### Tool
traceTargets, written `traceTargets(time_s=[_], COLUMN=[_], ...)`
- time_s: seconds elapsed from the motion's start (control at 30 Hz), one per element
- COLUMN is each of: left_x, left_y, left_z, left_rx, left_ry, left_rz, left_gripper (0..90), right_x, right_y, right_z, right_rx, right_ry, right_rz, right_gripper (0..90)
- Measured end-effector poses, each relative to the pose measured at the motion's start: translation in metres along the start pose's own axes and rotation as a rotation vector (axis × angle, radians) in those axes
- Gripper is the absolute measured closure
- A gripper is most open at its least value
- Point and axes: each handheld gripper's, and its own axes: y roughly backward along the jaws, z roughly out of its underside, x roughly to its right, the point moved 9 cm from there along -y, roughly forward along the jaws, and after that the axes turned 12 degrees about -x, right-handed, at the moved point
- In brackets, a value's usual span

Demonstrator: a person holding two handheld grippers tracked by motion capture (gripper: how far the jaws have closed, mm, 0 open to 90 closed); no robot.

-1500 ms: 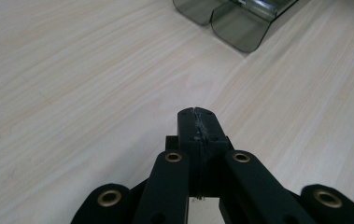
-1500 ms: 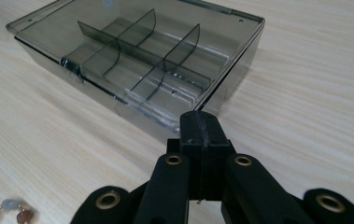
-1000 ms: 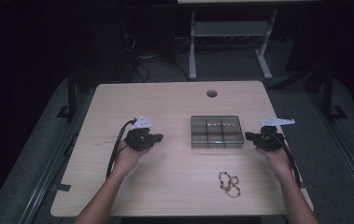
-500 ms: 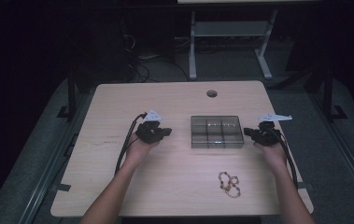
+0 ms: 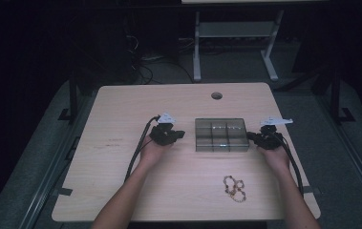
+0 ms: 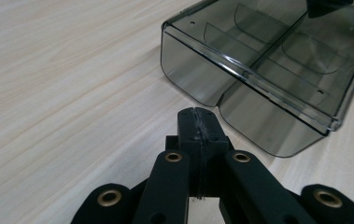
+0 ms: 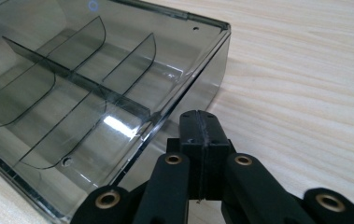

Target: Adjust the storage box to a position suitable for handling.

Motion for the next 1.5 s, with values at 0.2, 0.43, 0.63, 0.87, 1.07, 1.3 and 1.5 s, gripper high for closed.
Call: traceTargets(time_s=[0.2,0.43,0.63,0.87,1.07,1.3,1.5], left_x=[0.003,0.006,0.009,0.010,0.005,0.002,0.000], left_y=[-0.015,-0.024,-0.032,-0.033,-0.031,-0.026,-0.021], left_z=[-0.003,-0.010,-0.011,-0.010,-0.008,-0.004,0.001], left_rx=[-0.023,-0.027,-0.033,-0.037,-0.048,-0.059,-0.065], left_ry=[-0.005,-0.010,-0.013,-0.008,0.001,0.019,0.031], left_rz=[0.008,0.009,0.011,0.015,0.003,0.005,0.002], left_gripper=[89.5,89.6,89.5,89.5,89.5,89.6,89.6], right_x=[0.000,0.000,-0.001,-0.003,-0.010,-0.017,-0.024], right_y=[-0.004,-0.006,-0.006,-0.007,-0.008,-0.010,-0.012], right_z=[0.002,0.004,0.006,0.006,0.006,0.005,0.003], right_rx=[-0.004,-0.014,-0.020,-0.011,-0.021,-0.025,-0.023], right_ry=[-0.001,-0.003,-0.005,0.005,0.026,0.043,0.061], right_rz=[-0.003,-0.011,-0.017,-0.030,-0.045,-0.050,-0.053], right_gripper=[89.4,89.5,89.7,89.7,89.8,89.8,89.9])
